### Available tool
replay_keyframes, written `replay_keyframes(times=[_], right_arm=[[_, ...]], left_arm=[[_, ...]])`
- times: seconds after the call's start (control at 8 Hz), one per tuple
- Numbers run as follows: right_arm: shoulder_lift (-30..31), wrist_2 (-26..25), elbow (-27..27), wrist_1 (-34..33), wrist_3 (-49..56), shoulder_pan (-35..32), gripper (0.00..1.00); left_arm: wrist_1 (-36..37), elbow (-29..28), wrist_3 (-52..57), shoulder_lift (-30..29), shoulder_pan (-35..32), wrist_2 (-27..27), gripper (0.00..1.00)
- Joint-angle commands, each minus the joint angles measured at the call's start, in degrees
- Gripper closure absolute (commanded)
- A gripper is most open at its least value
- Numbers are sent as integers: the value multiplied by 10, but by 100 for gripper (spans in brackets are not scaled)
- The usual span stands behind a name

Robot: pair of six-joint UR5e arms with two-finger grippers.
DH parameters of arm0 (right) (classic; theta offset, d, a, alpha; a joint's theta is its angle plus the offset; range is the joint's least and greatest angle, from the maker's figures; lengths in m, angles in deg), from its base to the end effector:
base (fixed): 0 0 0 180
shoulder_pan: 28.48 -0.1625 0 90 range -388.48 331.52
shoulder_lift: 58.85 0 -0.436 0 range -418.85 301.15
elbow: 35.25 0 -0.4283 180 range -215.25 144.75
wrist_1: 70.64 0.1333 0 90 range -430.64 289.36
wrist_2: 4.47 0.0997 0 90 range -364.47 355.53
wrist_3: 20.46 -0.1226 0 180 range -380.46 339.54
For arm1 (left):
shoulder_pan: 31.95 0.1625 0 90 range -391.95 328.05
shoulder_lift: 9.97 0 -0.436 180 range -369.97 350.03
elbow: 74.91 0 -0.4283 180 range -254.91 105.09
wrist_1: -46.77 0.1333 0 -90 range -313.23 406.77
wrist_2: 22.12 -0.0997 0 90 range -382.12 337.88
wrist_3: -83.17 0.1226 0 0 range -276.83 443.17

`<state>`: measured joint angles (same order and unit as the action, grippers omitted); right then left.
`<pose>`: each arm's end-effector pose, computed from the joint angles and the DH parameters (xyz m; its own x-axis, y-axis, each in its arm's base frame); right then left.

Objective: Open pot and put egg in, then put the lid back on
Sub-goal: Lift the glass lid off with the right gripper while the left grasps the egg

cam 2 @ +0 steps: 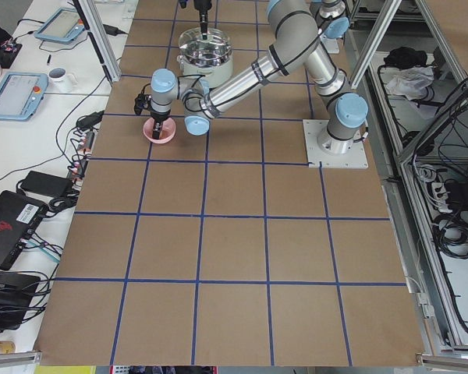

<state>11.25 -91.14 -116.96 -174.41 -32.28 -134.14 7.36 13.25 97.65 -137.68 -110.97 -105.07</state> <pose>0.3167 -0.6093 0.3677 -0.9955 -0.0687 -0.0645 -0.0672 0.9974 -0.0250 -0.0045 -0.7558 0.1641 -0.9951 0.0840 0.0514 0.0667 0.9589 -0.2757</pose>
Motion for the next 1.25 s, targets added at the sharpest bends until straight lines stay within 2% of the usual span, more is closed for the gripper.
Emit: replay_keyframes(times=[0.0,0.38,0.62,0.88,1.12], right_arm=[[48,-8,1,55,78,46,96],[129,-21,-1,180,224,178,100],[137,-36,-2,190,280,216,100],[153,-60,-4,198,318,241,100],[170,-61,-10,205,322,248,100]], left_arm=[[-2,0,12,-2,0,-1,14],[-1,-1,13,-10,0,-4,18],[-1,-1,15,-10,0,-3,31],[-1,0,25,-14,0,-3,36],[-2,-1,25,-13,0,-4,41]])
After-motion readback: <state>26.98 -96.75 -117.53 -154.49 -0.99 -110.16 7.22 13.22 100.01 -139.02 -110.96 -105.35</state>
